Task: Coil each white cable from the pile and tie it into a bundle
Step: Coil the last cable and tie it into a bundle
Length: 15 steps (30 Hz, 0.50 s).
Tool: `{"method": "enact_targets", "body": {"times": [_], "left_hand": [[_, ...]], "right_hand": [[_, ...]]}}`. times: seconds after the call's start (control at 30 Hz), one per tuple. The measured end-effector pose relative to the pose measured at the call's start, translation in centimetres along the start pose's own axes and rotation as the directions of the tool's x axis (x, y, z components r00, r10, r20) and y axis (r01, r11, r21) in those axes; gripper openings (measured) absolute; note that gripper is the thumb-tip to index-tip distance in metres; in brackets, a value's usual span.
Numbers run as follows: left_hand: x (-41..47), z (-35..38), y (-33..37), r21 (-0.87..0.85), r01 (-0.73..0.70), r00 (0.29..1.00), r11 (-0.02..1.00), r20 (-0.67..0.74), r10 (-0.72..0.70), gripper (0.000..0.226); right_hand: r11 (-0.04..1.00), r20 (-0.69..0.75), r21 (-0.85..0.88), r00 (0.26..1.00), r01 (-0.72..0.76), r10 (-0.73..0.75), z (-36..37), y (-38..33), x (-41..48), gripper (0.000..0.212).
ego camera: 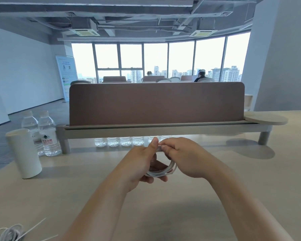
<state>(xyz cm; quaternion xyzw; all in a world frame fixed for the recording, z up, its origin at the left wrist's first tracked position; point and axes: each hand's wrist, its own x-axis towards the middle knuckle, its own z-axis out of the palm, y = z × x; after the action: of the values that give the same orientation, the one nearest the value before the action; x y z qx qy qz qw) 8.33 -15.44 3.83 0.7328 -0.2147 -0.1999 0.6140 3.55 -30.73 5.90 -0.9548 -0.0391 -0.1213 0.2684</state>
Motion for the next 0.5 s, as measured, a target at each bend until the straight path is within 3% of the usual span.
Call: {"method": "enact_targets", "body": {"times": [0.27, 0.37, 0.5], "left_hand": [[-1.6, 5.4, 1.2, 0.066, 0.053, 0.994, 0.996, 0.097, -0.060, 0.048], [-2.3, 8.9, 2.3, 0.074, 0.050, 0.992, 0.996, 0.110, -0.058, 0.046], [-2.8, 13.7, 3.6, 0.063, 0.063, 0.988, 0.996, 0.138, -0.071, 0.045]], "right_hand": [[0.995, 0.010, 0.015, 0.995, -0.103, 0.103, -4.2, 2.0, -5.0, 0.044], [0.983, -0.048, 0.024, 0.982, -0.183, 0.184, -6.2, 3.6, -7.7, 0.048], [0.953, -0.169, 0.173, 0.946, -0.249, 0.277, -8.9, 6.5, -11.8, 0.050]]}}
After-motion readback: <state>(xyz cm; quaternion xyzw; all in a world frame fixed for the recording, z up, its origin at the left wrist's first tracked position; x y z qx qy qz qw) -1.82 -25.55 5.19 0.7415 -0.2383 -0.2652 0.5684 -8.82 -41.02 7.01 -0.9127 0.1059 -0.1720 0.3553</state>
